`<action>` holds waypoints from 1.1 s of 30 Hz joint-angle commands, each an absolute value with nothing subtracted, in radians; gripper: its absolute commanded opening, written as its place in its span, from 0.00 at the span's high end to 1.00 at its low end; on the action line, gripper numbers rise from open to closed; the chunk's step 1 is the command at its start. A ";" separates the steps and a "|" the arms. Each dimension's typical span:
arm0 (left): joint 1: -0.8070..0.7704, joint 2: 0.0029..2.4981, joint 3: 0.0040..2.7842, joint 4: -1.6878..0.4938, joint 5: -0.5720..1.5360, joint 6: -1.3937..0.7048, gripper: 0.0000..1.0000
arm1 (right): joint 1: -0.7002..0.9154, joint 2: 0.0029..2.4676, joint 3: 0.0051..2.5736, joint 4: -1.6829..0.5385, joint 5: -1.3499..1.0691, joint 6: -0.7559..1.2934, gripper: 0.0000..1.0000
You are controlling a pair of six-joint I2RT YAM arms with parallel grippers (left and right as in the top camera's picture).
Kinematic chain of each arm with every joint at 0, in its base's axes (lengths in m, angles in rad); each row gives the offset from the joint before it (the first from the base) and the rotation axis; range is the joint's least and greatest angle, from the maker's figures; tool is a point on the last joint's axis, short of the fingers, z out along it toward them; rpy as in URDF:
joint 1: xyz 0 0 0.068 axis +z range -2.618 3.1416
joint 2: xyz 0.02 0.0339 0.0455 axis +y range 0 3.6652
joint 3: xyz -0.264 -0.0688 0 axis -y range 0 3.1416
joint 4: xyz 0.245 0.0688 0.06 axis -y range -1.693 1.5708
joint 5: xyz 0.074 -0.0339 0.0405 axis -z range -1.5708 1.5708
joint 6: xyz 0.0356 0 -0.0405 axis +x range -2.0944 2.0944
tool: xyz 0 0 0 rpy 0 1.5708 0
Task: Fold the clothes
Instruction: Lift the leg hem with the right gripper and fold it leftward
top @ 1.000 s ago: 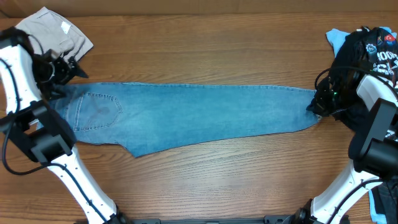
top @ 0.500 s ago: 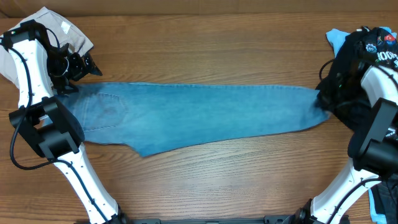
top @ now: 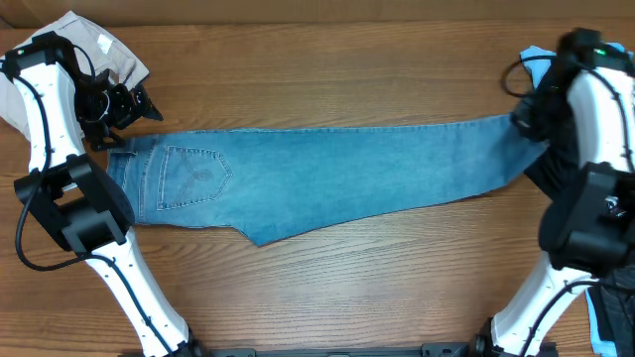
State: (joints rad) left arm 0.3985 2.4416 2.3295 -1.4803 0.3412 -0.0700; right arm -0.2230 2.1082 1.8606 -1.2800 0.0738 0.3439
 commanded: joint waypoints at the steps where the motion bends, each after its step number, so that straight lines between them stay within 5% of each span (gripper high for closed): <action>1: 0.391 2.420 2.326 -1.481 0.356 -0.044 0.00 | -0.115 2.094 1.887 -1.286 0.136 0.368 0.96; 11: 0.391 2.420 2.326 -1.493 0.356 -0.044 0.00 | 0.105 2.094 1.879 -1.348 0.117 0.402 0.94; 23: 0.391 2.420 2.326 -1.502 0.356 -0.044 0.00 | 0.182 2.095 1.793 -1.285 -0.138 0.402 0.95; 26: 0.391 2.420 2.326 -1.507 0.355 -0.044 0.00 | 0.197 2.095 1.784 -1.287 -0.140 0.401 0.78; 28: 0.391 2.420 2.326 -1.507 0.356 -0.044 0.00 | 0.203 2.095 1.784 -1.285 -0.154 0.401 0.79; 30: 0.391 2.420 2.326 -1.507 0.356 -0.044 0.00 | 0.205 2.095 1.784 -1.285 -0.209 0.402 0.95; 33: 0.391 2.420 2.326 -1.507 0.356 -0.044 0.00 | 0.211 2.095 1.784 -1.289 -0.265 0.396 0.96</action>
State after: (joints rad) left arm 0.3985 2.4416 2.3295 -1.5036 0.3412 -0.0692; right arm 0.2047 2.1082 1.7870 -1.2873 -0.1795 0.3958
